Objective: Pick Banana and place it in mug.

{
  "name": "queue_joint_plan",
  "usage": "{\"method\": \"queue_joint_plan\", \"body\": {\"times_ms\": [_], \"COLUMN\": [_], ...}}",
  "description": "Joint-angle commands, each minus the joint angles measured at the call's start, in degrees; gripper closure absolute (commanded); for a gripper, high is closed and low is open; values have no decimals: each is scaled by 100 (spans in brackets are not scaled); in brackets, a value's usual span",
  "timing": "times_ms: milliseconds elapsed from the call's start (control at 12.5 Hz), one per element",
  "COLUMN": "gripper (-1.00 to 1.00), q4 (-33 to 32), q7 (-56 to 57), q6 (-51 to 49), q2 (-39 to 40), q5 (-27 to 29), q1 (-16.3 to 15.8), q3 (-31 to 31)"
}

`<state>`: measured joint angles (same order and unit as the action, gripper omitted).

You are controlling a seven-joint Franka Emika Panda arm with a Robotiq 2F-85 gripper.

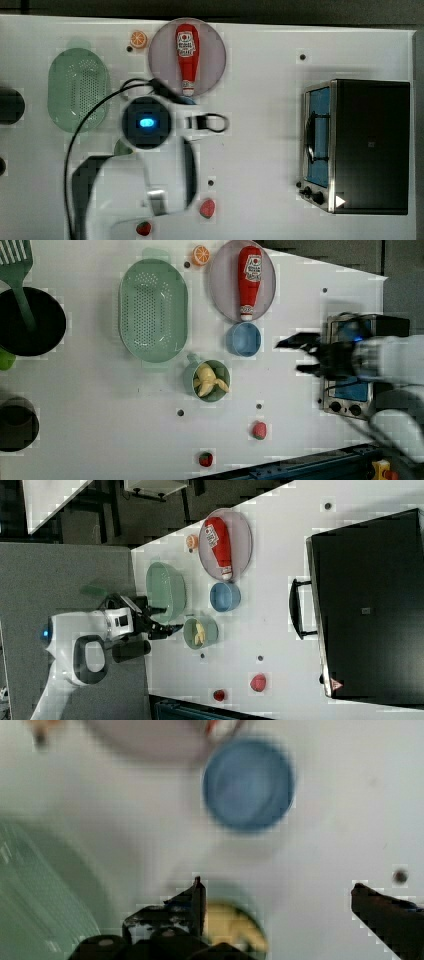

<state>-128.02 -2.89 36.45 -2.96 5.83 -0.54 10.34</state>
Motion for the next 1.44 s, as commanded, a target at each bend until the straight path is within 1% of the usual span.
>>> {"method": "queue_joint_plan", "body": {"times_ms": [80, 320, 480, 640, 800, 1440], "gripper": [-100, -100, -100, -100, -100, -100], "q4": [629, 1386, 1913, 2209, 2283, 2249], "q7": [126, 155, 155, 155, 154, 154], "q6": [-702, -2071, -2714, -3301, -3512, -3493], "q2": [-541, -825, -811, -819, -832, -791], "q5": [-189, -195, -413, -616, -625, -624], "q1": [272, 280, 281, 278, 285, 282], "q3": [-732, -1221, -1303, -1300, -1322, -1374]}}
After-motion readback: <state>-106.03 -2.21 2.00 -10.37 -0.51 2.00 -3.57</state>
